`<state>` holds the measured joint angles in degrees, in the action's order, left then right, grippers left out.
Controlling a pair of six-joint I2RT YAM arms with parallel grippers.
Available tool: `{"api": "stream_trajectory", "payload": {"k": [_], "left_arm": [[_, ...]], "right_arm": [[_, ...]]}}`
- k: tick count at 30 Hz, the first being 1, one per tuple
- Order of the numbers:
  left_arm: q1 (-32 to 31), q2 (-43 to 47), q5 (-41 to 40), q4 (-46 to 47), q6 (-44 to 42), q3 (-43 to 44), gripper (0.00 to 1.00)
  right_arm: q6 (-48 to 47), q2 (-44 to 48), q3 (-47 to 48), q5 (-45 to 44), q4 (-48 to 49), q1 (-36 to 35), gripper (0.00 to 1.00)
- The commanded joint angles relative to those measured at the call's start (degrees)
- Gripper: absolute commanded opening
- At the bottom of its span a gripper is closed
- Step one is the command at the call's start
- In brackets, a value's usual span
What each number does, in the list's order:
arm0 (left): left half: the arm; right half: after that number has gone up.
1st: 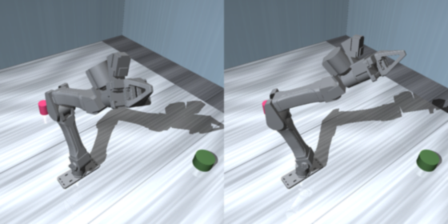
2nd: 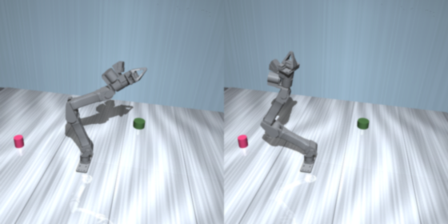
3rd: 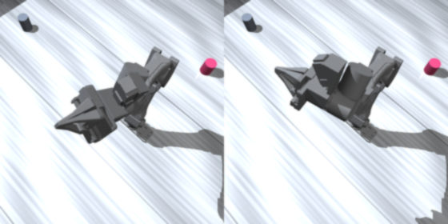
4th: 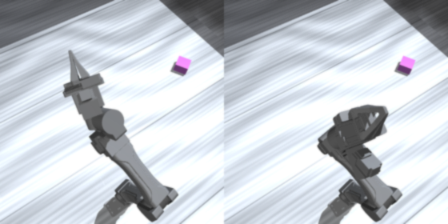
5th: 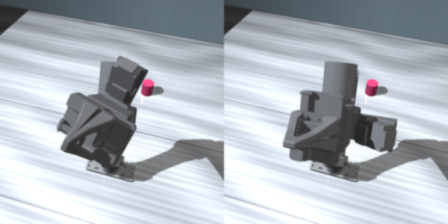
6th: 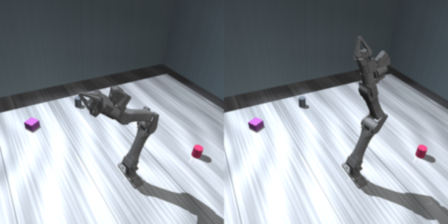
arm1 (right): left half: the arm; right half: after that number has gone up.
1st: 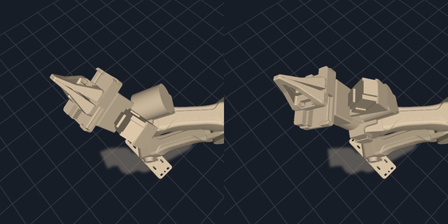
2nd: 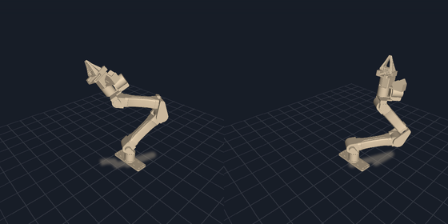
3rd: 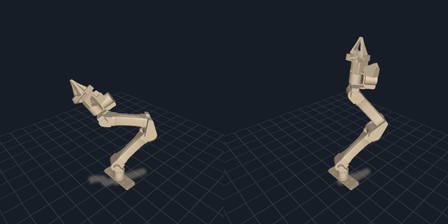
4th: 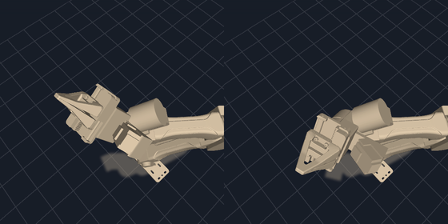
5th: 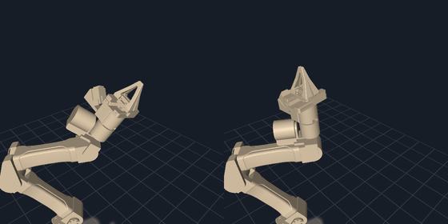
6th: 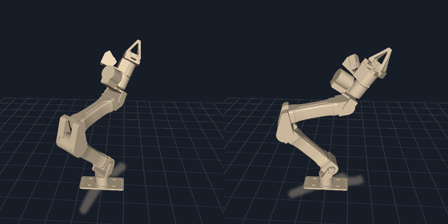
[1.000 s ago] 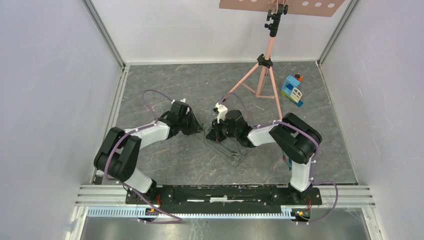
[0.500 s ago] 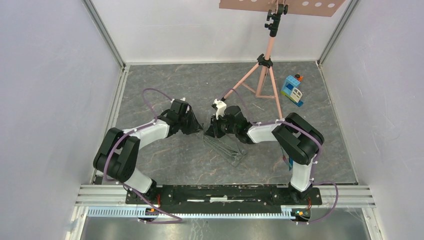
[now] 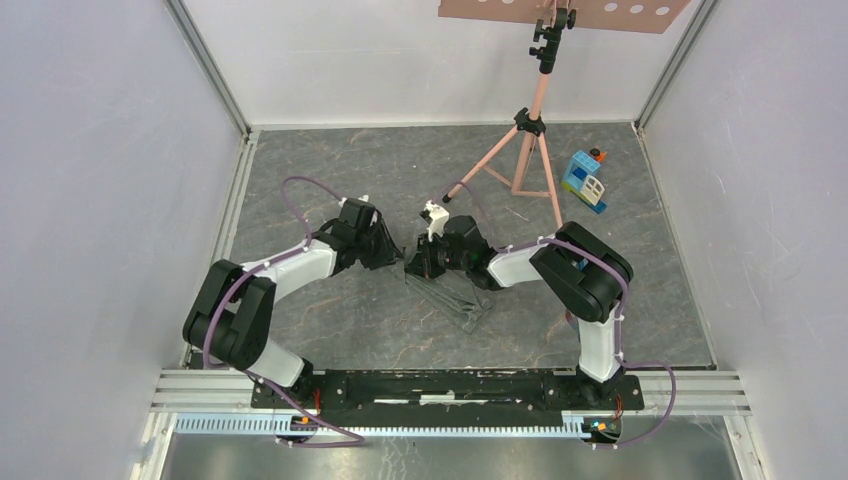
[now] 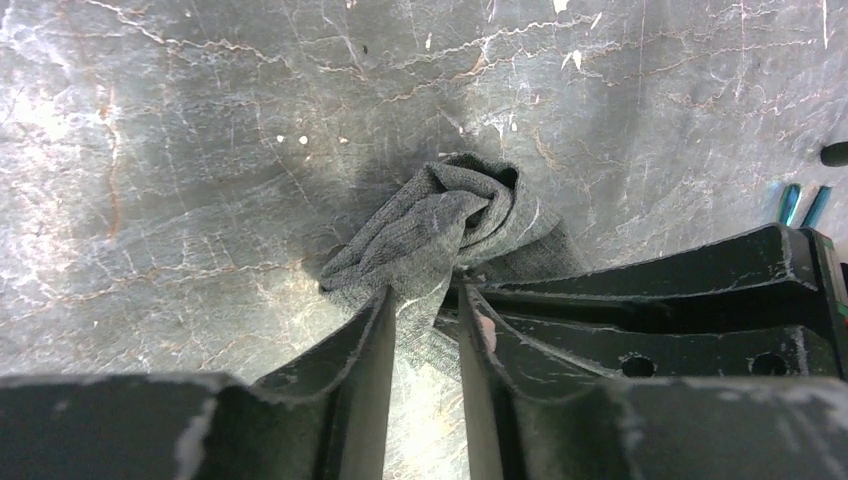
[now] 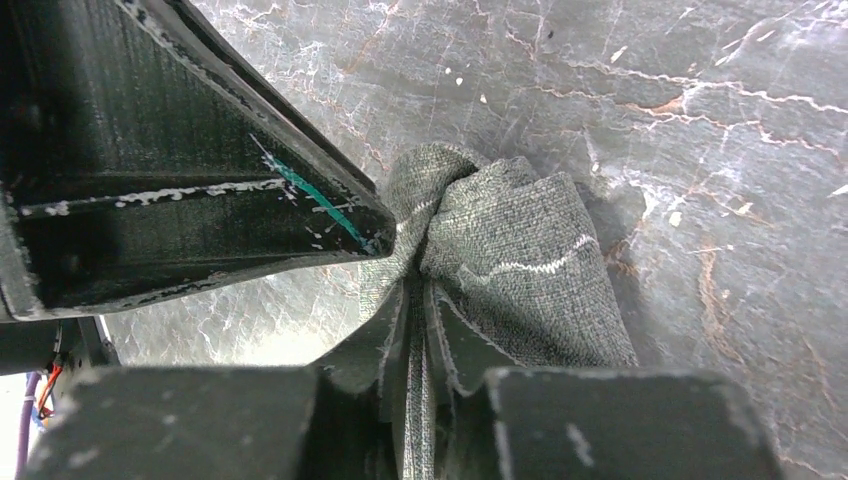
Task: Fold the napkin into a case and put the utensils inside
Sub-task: Stuff the top corner of the smaller-rectangle-folded napkin into the folded napkin.
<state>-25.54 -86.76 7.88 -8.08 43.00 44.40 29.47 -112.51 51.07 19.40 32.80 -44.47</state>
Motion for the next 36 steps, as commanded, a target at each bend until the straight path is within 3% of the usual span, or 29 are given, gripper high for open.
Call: {"api": "stream_trajectory", "payload": {"k": [1,5,10,22,30,33,36], "left_arm": [[1.5,3.3,-1.1,-1.4,-1.8,0.2,0.40],[2.4,3.0,-1.0,-2.2,-3.4,1.9,0.44],[2.6,0.4,-0.8,-1.7,-4.7,3.5,0.44],[2.4,-4.9,2.3,1.5,-4.4,4.6,0.27],[1.2,-4.7,1.1,1.1,-4.0,5.2,0.27],[1.3,-2.2,-0.8,-1.2,-4.6,5.3,0.33],[1.3,0.2,-1.2,-3.8,-5.0,5.9,0.39]], "right_arm": [[2.3,3.5,-0.9,1.0,0.3,2.2,0.18],[3.5,2.6,0.5,2.0,0.6,3.4,0.18],[5.1,0.5,1.5,2.8,2.6,3.3,0.08],[6.2,-5.3,7.1,1.9,2.0,3.3,0.03],[7.9,-9.4,8.6,-0.6,1.1,2.8,0.07],[7.2,-5.4,6.4,0.3,0.3,2.8,0.11],[4.4,0.8,5.0,1.7,-3.4,2.8,0.21]]}}
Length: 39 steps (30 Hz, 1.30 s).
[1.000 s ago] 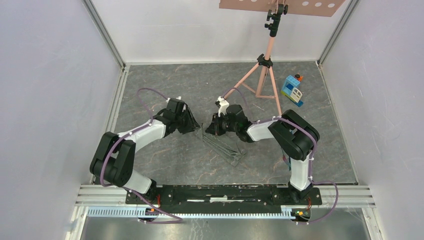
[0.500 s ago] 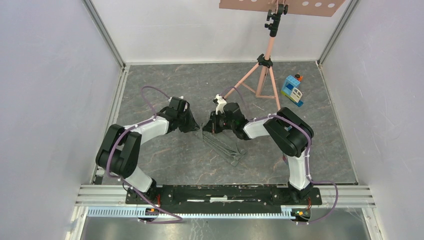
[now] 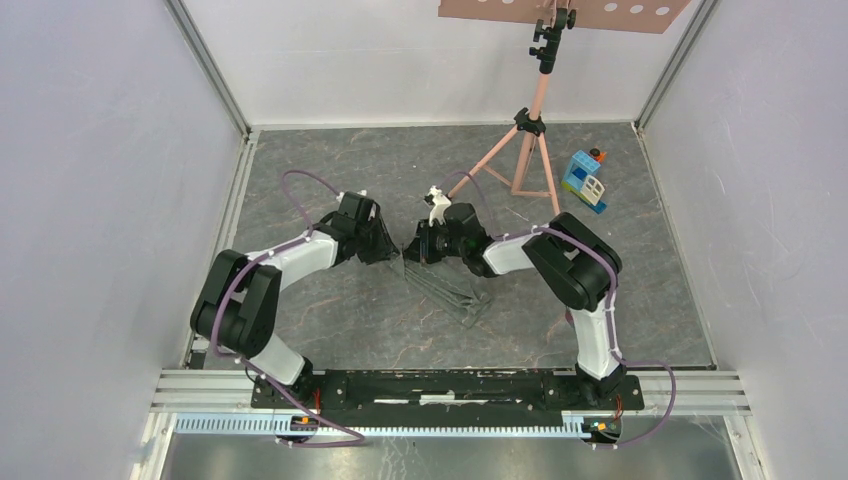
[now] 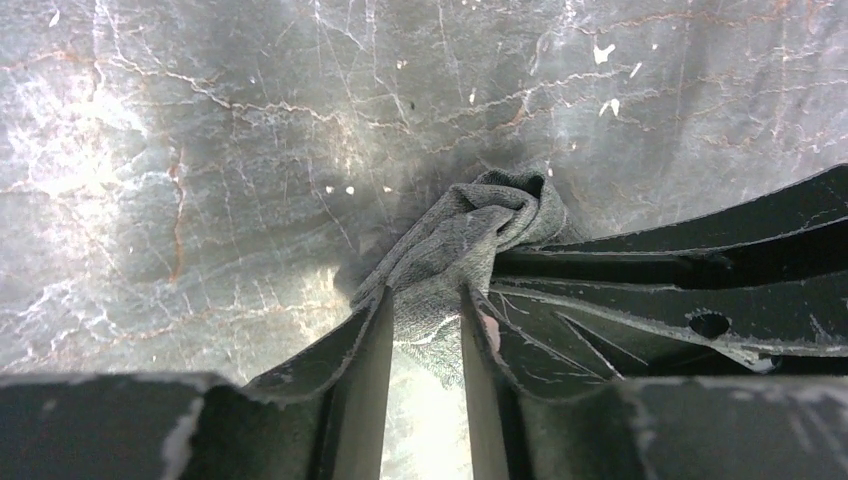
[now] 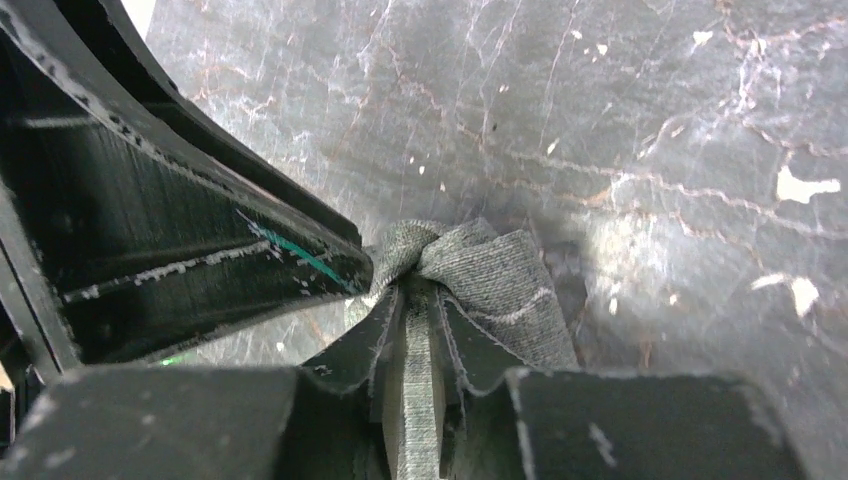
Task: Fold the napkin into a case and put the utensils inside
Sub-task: Stuff the top corner of the smaller-rectangle-folded napkin into the folded napkin, then pick up the smaller rectangle-folded napkin from the center of the board.
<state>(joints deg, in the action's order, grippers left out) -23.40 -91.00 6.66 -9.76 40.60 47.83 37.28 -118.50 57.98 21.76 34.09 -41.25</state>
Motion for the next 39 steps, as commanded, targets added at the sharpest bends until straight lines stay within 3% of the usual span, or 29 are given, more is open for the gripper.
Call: {"api": "stream_trajectory", "payload": {"k": [1,6,9,12,16,21,39], "left_arm": [[-0.8,5.2,0.2,-2.9,-2.7,2.5,0.41],[-0.8,8.3,1.5,-6.5,-2.1,1.8,0.47],[-0.7,10.4,2.6,-7.8,-1.1,0.1,0.50],[-0.5,13.6,2.6,-8.0,-0.1,-2.3,0.52],[0.7,17.1,2.0,-9.8,0.1,-4.1,0.55],[1.4,20.8,2.9,-11.3,-0.1,-6.4,0.56],[1.6,27.7,3.9,-12.4,0.3,-10.3,0.56]], "right_arm": [[-4.8,8.5,-2.3,-0.4,-6.5,-0.3,0.24],[-17.4,18.1,-5.1,1.4,-16.1,-0.2,0.50],[-28.8,23.5,-7.1,-3.0,-24.2,-0.9,0.67],[-36.4,26.8,-7.5,-8.6,-31.2,-3.3,0.75],[-39.0,27.4,-6.2,-17.7,-36.5,-7.8,0.76],[-38.3,24.2,-3.2,-24.8,-39.4,-12.3,0.70],[-34.7,16.5,1.4,-33.4,-41.0,-18.6,0.64]]}}
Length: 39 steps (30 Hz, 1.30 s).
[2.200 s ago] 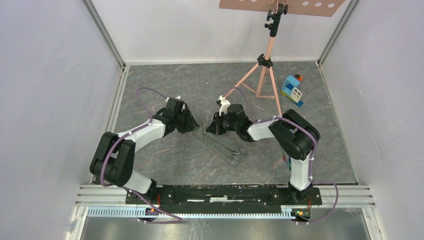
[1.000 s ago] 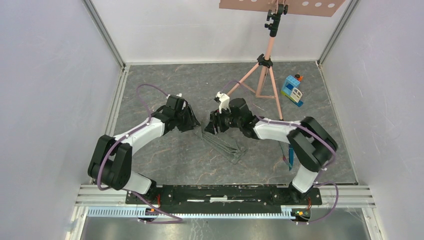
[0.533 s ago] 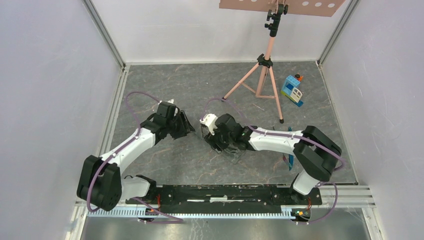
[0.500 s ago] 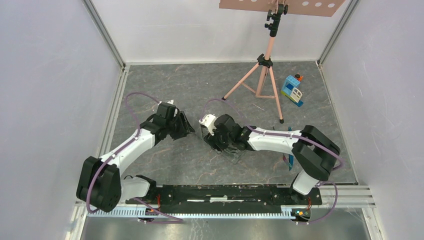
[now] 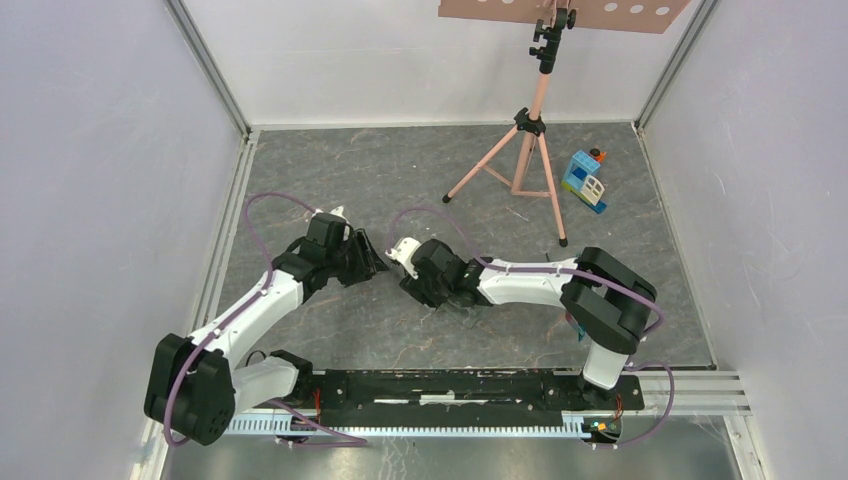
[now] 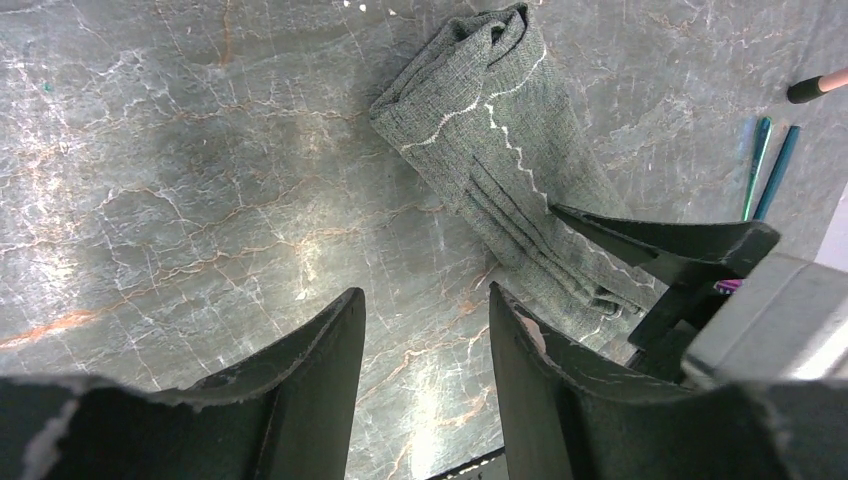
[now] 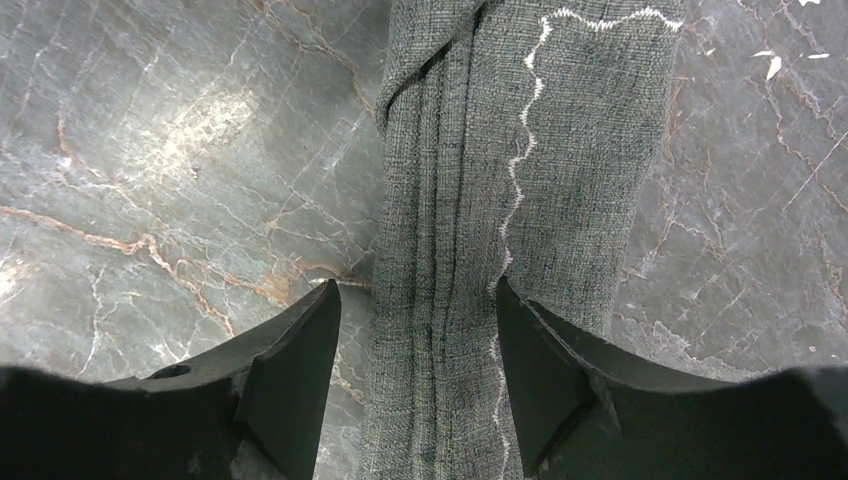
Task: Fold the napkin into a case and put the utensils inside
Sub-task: Pick up the smaller rectangle-folded napkin from the center of the board.
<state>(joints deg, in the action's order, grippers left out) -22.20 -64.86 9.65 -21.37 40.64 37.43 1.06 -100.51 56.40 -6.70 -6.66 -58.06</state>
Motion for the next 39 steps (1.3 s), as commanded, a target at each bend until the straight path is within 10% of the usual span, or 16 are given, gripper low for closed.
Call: {"api": "stream_trajectory", "payload": {"k": [1,17,28,39], "left_arm": [[0.5,1.7,0.9,-0.9,0.3,0.0,0.56],[0.9,7.0,-1.4,-4.2,-0.2,-1.3,0.57],[0.9,19.1,-14.2,-15.2,-1.9,3.2,0.58],[1.0,24.1,-16.4,-22.8,-3.4,9.3,0.59]], "right_arm": [[1.7,-1.9,3.1,-6.0,-0.5,-2.2,0.63],[-0.6,-2.6,-4.4,-26.5,11.1,-8.8,0.01],[20.0,3.6,4.9,7.3,3.8,-5.8,0.01],[58.6,-7.1,-9.4,41.7,55.1,1.3,0.01]]}}
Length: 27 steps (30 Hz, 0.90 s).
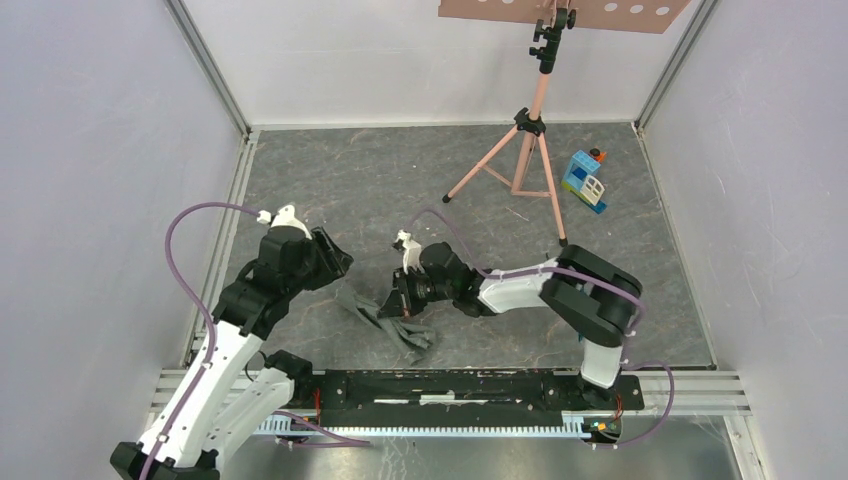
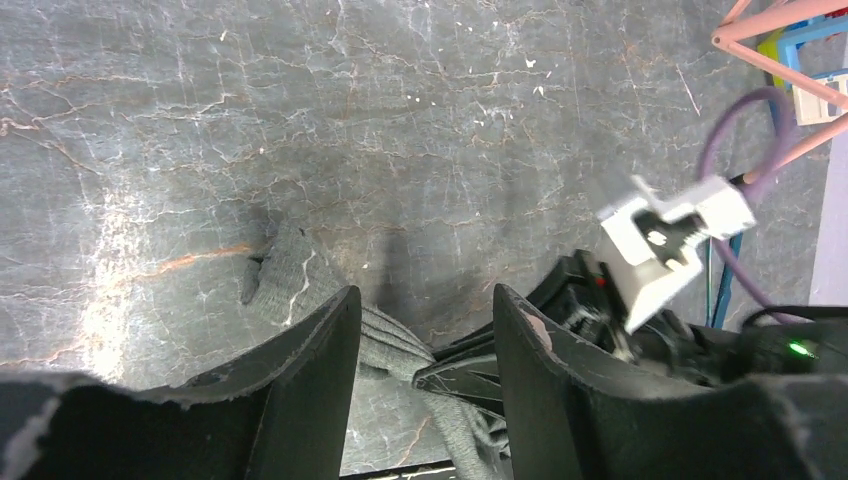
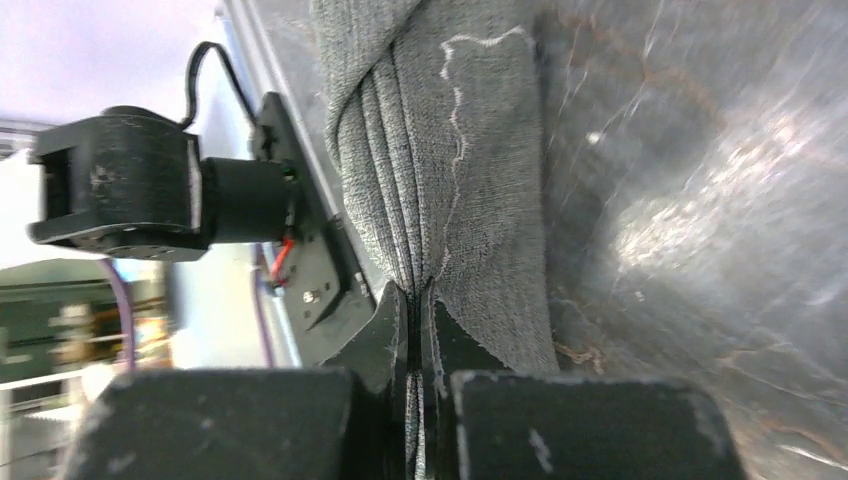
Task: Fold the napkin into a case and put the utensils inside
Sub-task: Turn over the smaller rectangle-folded napkin at the center of the board, then rotate the smaller rectangle-folded napkin at the center of the board.
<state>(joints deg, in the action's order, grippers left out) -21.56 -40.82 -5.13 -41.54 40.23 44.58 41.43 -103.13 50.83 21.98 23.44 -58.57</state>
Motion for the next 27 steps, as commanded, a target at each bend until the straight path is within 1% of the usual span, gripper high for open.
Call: {"api": "stream_trajectory", "payload": {"k": [1,4,5,8,10,12,13,15,16,17,18,19,21,23,25,27], "left_arm": [[0.3,-0.3,-1.5,-2.5,-3.0,2.0,0.59],[0.4,-1.5,-0.7,-1.6,-2.9,1.6,0.58],[0.3,-2.1,-0.3,-1.1,-2.9,1.4,0.58],[0.4,-3.5,0.7,0.2,-2.6,0.8,0.58],[0.3,-4.4,1.5,1.0,-2.3,0.5,0.58],[0.3,-5.3,2.5,2.2,-2.1,0.0,0.58],[0.3,-5.8,3.0,2.9,-2.2,-0.3,0.58],[0.3,-7.6,4.9,4.5,-2.1,-0.9,0.58],[0.3,-8.6,7.3,5.4,-2.1,-1.2,0.58],[0.4,-9.9,9.4,6.7,-1.8,-1.7,0.58],[0.3,-11.3,11.2,8.4,-1.3,-2.6,0.58],[0.3,-12.4,13.4,10.1,-0.7,-3.4,0.58],[0.4,-15.1,15.9,14.1,0.6,-5.2,0.58],[0.3,-17.6,17.2,17.5,1.4,-6.2,0.57],[0.4,-20.4,18.3,20.1,1.9,-6.1,0.58],[0.4,-23.4,19.1,22.7,2.3,-5.7,0.57]], "right_arm": [[19.8,-5.8,-4.2,13.7,27.4,2.6,0.00],[24.6,-9.4,-6.1,16.7,35.7,5.6,0.01],[25.3,-10.7,-6.4,17.8,36.9,6.5,0.00],[23.1,-12.6,-6.4,20.6,35.4,9.4,0.00],[20.4,-13.1,-6.1,22.2,32.8,11.6,0.04],[15.4,-13.7,-4.7,24.5,27.1,13.8,0.16],[11.5,-13.5,-4.0,25.2,23.6,15.1,0.19],[2.2,-11.1,-3.5,24.0,15.3,17.4,0.34],[-5.2,-9.9,-1.2,22.9,6.8,18.1,0.40],[-11.6,-8.5,2.0,21.0,-3.8,18.5,0.46],[-18.2,-7.1,4.6,18.5,-10.5,18.6,0.52],[-22.7,-5.7,6.8,15.9,-16.4,18.5,0.55],[-27.7,-1.8,8.8,10.3,-23.0,18.6,0.60],[-30.4,2.3,9.2,5.9,-27.7,17.9,0.62],[-31.0,6.0,8.3,3.6,-29.4,15.9,0.63],[-30.0,8.5,7.0,3.3,-29.4,12.4,0.60]]}}
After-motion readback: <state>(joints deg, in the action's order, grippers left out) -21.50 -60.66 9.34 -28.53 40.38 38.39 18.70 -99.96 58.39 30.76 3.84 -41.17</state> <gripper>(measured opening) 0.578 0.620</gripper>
